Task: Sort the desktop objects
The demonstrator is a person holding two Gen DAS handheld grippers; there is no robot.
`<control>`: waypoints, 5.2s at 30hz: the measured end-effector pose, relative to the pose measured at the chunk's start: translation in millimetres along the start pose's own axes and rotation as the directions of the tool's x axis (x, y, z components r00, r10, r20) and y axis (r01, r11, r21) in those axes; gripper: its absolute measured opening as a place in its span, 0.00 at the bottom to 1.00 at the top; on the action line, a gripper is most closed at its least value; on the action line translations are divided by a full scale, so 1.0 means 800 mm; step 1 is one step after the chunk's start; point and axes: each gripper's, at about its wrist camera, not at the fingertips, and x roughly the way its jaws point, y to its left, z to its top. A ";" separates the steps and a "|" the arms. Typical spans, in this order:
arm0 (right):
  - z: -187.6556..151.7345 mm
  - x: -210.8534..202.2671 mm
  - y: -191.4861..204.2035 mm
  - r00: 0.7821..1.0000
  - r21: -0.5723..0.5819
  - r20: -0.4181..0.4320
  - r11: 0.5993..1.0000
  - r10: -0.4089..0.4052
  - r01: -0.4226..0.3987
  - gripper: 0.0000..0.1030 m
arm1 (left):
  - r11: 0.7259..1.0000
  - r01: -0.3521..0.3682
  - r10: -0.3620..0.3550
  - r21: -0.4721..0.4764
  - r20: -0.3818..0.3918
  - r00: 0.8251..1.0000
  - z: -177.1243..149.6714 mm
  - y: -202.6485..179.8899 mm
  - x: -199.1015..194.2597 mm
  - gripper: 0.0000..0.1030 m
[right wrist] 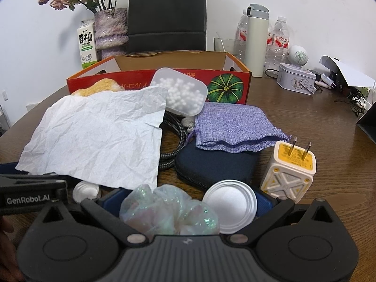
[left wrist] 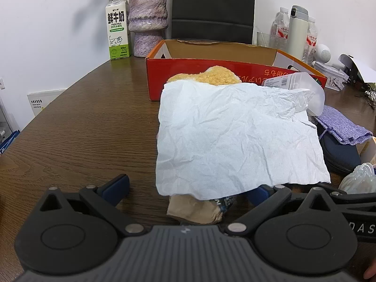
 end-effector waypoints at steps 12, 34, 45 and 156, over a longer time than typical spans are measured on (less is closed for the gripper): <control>0.000 0.000 0.000 1.000 0.001 0.000 1.000 -0.001 0.001 1.00 | 1.000 0.001 -0.001 0.001 0.000 1.000 0.000 0.000 0.000 1.00; -0.022 -0.069 -0.020 0.985 -0.044 0.096 0.989 0.142 -0.139 0.96 | 0.988 0.157 -0.156 -0.006 0.090 0.984 -0.030 0.021 -0.062 1.00; -0.018 -0.072 -0.040 0.971 -0.012 0.125 0.979 0.205 -0.206 0.43 | 0.987 0.156 -0.152 -0.041 0.091 0.984 0.046 0.024 0.003 0.93; -0.026 -0.050 -0.055 0.995 -0.018 0.042 0.996 0.093 -0.093 0.38 | 0.985 0.171 -0.172 -0.016 -0.056 0.984 0.003 0.019 -0.040 0.21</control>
